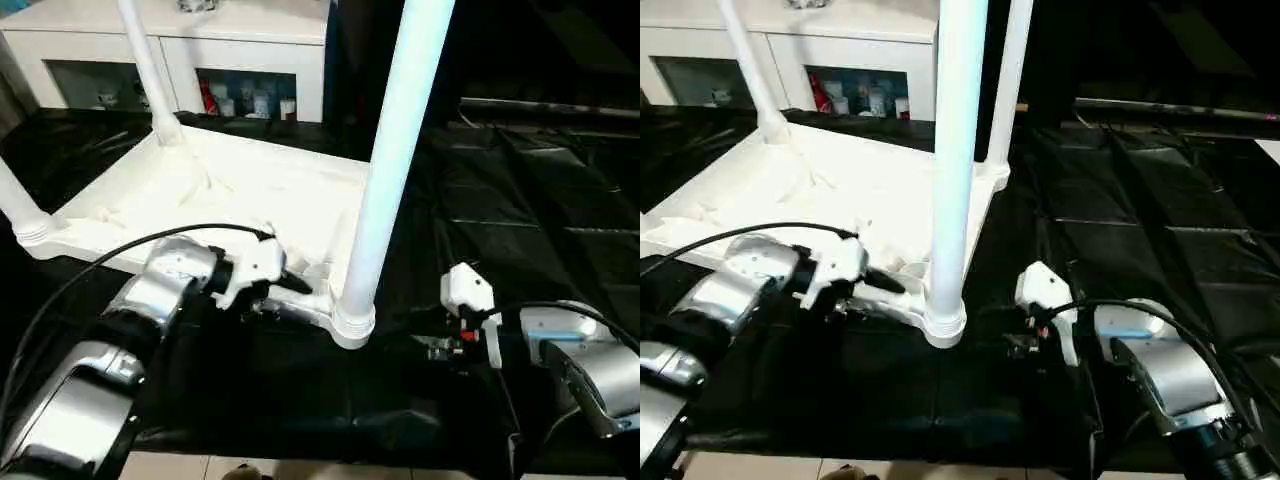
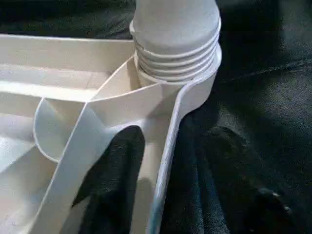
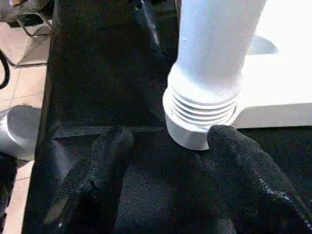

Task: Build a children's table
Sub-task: Rotate leg to tighten

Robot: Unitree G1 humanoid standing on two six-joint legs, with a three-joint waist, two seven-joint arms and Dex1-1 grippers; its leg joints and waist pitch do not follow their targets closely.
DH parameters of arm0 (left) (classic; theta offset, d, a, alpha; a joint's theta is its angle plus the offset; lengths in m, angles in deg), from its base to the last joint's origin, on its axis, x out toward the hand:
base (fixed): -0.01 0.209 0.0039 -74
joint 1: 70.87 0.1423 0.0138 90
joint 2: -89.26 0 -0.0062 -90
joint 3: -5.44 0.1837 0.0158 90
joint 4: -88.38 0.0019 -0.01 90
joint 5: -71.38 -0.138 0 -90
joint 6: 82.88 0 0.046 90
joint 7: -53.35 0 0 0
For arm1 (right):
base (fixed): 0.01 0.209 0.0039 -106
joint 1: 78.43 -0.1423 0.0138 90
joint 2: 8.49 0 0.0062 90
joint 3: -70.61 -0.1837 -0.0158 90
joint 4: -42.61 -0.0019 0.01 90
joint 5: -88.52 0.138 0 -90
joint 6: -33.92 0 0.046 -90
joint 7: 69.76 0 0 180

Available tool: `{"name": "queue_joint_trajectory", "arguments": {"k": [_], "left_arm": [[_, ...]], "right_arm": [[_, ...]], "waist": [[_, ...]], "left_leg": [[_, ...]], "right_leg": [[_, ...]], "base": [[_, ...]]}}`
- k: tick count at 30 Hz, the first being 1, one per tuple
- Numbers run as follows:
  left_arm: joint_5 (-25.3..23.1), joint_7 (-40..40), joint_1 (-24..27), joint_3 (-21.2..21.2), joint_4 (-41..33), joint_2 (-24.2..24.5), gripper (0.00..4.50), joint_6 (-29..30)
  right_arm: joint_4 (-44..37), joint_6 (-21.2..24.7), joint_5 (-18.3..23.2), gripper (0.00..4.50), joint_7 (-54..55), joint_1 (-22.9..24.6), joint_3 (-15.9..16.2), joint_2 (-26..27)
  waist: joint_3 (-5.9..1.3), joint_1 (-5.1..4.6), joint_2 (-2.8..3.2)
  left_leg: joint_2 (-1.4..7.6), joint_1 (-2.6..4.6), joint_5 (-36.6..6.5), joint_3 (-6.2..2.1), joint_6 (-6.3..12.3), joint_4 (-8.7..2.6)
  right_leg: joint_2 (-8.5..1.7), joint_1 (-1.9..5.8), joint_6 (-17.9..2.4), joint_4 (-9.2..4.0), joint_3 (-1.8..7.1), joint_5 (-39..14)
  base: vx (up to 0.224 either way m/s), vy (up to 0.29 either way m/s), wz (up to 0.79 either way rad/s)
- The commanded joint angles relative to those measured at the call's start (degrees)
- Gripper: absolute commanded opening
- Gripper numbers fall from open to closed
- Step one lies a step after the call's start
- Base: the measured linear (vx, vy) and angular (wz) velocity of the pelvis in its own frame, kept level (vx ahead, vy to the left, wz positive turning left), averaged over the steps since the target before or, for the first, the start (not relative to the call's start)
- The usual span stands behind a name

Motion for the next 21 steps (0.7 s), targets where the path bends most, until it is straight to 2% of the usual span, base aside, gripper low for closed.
{"name": "queue_joint_trajectory", "arguments": {"k": [1, 2, 8, 15, 21], "left_arm": [[-1.41, 0.76, -1.71, 0.29, 1.74, -0.22, 2.05, -1.23], [-1.41, 0.76, -1.71, 0.29, 1.74, -0.22, 1.86, -1.23], [-2.72, -1.40, -4.22, 0.58, 6.12, -1.08, 1.48, -1.85], [-3.75, -2.03, -5.33, 0.77, 8.55, -1.57, 0.87, -2.73], [-5.13, -1.78, -5.85, 0.70, 10.41, -1.90, 0.34, -4.06]], "right_arm": [[-1.33, 0.86, 0.19, 2.79, -0.20, 0.38, 0.17, -0.83], [-1.33, 0.86, 0.19, 2.79, -0.20, 0.38, 0.17, -0.83], [-1.87, 1.17, 0.35, 2.79, -0.25, 0.74, 0.82, -0.89], [-1.83, 1.10, 0.07, 2.79, -0.27, 0.80, 1.04, -0.74], [-1.35, 0.71, -0.08, 2.79, -0.10, 0.53, 1.07, -0.63]], "waist": [[-3.59, 0.29, 0.06], [-3.57, 0.26, 0.03], [-3.56, 0.80, 0.00], [-3.52, 0.84, -0.06], [-3.63, 0.86, -0.08]], "left_leg": [[3.42, 1.02, -15.29, -1.67, 0.44, -4.04], [3.37, 0.94, -15.22, -1.66, 0.51, -4.04], [3.40, 1.01, -14.61, -1.61, 0.87, -3.99], [3.43, 1.02, -15.16, -1.64, 0.69, -4.02], [3.47, 0.93, -14.06, -1.63, 1.16, -3.93]], "right_leg": [[-4.33, 2.45, -12.65, -4.41, 2.34, -13.93], [-4.29, 2.48, -12.75, -4.40, 2.33, -13.66], [-4.40, 2.52, -13.14, -4.42, 2.31, -12.95], [-4.47, 2.52, -13.25, -4.46, 2.32, -13.43], [-4.47, 2.66, -13.82, -4.22, 2.29, -10.94]], "base": [[0.000, 0.000, 0.00], [0.000, 0.000, 0.00], [0.000, 0.000, 0.00], [0.000, 0.000, 0.00], [0.000, 0.000, 0.00]]}}
